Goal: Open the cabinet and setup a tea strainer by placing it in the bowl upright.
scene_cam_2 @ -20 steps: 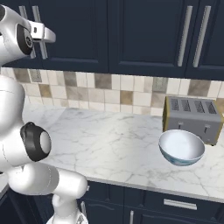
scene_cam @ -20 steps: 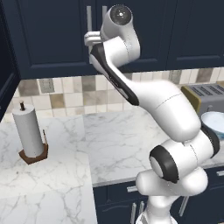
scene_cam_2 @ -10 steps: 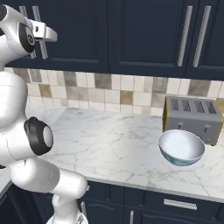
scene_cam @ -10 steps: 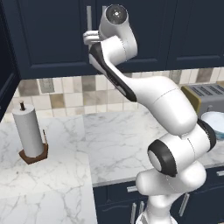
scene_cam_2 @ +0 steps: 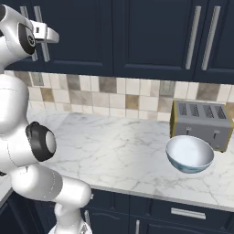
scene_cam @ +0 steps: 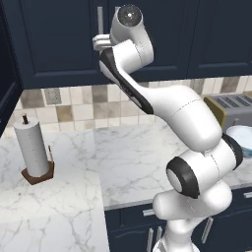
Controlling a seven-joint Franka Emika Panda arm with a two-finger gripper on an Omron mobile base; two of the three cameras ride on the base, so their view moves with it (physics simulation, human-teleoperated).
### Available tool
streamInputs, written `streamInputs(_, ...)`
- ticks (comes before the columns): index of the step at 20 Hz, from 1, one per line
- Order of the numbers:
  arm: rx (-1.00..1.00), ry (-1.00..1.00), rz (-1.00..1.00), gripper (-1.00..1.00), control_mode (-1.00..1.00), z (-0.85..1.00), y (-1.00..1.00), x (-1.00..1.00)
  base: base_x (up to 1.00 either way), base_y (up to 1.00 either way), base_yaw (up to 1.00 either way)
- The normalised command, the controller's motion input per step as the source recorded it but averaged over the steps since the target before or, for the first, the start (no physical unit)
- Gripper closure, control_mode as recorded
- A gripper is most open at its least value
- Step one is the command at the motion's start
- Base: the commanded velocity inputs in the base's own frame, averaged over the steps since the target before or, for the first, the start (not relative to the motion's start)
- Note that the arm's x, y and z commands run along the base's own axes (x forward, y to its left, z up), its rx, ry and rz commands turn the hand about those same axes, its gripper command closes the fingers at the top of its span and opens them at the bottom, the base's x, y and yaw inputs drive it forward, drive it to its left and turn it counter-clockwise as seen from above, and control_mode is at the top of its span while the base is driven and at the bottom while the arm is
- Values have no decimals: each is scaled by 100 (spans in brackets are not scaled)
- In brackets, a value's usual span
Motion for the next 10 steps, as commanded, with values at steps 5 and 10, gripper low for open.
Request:
streamInputs(5, 0, 0, 0, 100, -100, 0, 0, 11, 0, 0, 0)
streamInputs(10, 0, 0, 0, 100, -100, 0, 0, 3, 0, 0, 0)
